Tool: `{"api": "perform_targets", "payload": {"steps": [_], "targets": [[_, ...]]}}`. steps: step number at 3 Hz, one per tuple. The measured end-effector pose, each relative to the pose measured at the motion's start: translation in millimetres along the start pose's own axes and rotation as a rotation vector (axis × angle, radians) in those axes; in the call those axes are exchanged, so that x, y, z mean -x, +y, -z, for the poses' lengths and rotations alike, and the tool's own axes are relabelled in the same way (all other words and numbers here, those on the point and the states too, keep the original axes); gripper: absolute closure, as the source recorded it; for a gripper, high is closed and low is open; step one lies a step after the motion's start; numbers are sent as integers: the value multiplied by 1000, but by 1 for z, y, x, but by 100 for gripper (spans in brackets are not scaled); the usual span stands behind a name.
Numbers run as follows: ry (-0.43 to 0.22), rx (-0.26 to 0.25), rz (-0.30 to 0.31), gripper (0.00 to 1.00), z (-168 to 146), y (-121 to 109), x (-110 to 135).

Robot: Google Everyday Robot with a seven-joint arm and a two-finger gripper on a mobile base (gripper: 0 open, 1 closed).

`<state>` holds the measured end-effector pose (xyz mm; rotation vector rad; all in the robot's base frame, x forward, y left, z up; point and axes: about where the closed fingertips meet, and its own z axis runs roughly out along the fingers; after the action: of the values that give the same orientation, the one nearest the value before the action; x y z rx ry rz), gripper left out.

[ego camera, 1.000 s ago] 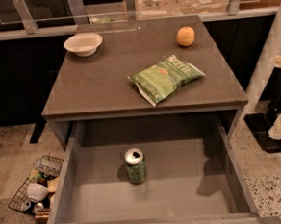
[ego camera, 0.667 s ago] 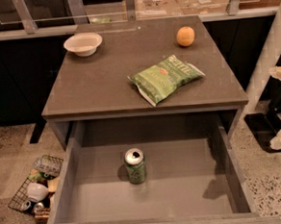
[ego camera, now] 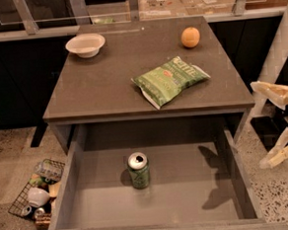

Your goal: Pick green can from top drawer and place on counter

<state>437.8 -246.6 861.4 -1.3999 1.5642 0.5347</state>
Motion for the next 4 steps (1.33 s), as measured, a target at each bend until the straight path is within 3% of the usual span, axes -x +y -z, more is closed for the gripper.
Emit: {"api": "perform_targets", "payload": {"steps": [1, 2, 4], "targets": [[0, 0, 0, 0, 0, 0, 0], [-14, 4, -36, 0, -19, 9, -16], [-57, 17, -119, 0, -71, 45, -47]]}}
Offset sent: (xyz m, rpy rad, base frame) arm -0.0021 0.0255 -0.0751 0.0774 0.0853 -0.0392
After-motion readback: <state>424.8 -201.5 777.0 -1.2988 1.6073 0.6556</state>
